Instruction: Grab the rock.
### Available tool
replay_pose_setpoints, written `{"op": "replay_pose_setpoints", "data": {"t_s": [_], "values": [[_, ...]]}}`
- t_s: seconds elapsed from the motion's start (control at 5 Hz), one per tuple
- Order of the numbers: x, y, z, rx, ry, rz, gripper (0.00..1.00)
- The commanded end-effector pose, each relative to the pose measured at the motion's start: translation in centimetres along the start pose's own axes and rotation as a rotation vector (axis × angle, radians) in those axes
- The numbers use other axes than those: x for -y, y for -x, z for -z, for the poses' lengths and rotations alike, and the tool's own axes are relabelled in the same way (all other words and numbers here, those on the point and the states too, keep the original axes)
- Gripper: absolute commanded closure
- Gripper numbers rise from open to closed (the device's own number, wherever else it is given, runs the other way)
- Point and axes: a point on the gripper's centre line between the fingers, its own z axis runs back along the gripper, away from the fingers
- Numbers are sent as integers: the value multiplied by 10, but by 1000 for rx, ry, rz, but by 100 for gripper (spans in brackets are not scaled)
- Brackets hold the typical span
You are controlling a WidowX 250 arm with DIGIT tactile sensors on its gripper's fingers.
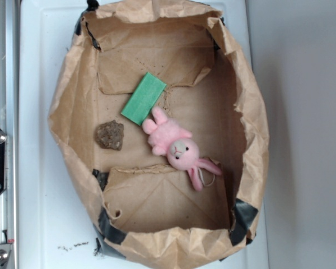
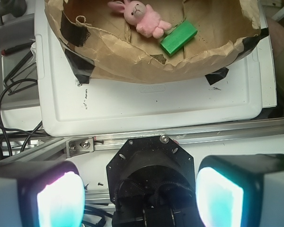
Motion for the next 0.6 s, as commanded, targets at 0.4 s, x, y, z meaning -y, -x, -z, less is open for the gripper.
{"op": "replay_pose_setpoints", "data": {"t_s": [0.4], "values": [[6, -53, 6, 20, 22, -100, 0]]}}
